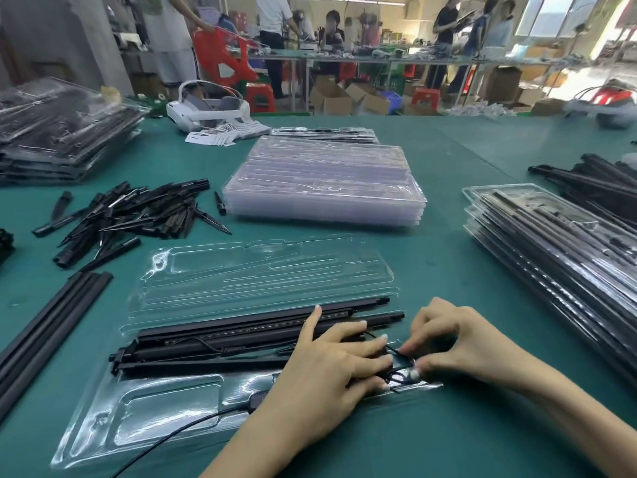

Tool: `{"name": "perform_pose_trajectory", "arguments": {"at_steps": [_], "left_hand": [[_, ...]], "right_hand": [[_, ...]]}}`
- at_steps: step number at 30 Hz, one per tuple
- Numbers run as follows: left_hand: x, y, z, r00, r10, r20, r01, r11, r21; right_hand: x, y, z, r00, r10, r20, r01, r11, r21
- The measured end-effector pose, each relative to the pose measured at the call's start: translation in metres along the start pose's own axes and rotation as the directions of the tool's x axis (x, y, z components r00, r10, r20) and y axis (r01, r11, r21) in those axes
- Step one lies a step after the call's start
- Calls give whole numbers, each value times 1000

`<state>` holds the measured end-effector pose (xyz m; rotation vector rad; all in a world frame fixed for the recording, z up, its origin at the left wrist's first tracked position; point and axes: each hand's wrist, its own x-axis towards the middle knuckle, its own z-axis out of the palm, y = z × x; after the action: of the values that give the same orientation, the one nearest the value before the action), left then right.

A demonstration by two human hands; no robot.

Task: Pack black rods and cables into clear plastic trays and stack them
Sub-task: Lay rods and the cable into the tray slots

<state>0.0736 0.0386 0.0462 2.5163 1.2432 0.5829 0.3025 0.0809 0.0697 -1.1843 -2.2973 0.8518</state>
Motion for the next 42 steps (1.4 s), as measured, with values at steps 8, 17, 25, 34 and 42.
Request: {"name": "perform_pose_trajectory", "arguments": {"at_steps": [8,17,25,34,42], "left_hand": [[4,9,-4,998,35,-44,-29,989,145],[1,9,2,992,27,-121,-19,997,70],[-4,17,-6,989,-21,-144,38,993,114],[-15,20,-5,985,11,-170,-8,1000,15],[-37,7,-7,951,-87,-296,28,980,-197]], "right_hand": [[-4,-12,-7,994,-24,109,39,990,-135],[-8,-14,8,991,86,-105,-85,996,18],[-12,-28,6,1000,-9,-6,7,977,-215],[-13,-25,18,935,-348,74,356,913,-199],[-14,-28,14,886,-410,216,464,774,-431]]}}
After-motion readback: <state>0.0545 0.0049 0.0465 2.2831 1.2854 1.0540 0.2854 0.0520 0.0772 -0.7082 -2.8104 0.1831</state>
